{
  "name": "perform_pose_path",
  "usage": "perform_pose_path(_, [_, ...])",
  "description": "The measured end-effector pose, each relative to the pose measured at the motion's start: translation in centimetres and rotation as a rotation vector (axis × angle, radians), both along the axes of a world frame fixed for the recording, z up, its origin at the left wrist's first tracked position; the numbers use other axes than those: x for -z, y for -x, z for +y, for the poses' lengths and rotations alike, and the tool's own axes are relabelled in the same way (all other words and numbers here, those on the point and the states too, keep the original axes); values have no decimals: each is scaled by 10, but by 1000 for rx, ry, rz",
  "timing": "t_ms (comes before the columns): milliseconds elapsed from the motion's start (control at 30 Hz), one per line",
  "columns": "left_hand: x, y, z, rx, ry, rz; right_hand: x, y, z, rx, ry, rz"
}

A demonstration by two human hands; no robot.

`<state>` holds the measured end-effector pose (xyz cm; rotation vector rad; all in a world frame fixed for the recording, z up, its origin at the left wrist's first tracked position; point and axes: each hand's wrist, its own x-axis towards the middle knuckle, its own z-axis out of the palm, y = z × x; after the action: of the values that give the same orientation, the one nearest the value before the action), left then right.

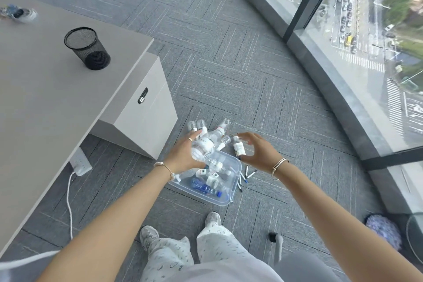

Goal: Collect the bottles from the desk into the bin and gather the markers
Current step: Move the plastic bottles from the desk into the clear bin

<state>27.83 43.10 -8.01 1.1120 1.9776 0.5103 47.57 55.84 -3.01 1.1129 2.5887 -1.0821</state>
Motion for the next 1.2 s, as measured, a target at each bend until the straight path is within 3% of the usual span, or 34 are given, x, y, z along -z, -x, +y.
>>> perform_pose_path(767, [-14,65,-65,-203,-93,103,-5,86,-34,-214,-45,-13])
perform_pose_path(1000, [-42,106,-112,-338,-144,103,-24,155,-66,-321,-25,40])
perform_pose_path(1200, [-75,169,-179,-423,-193,236,-49,249,-121,-454,-18,104])
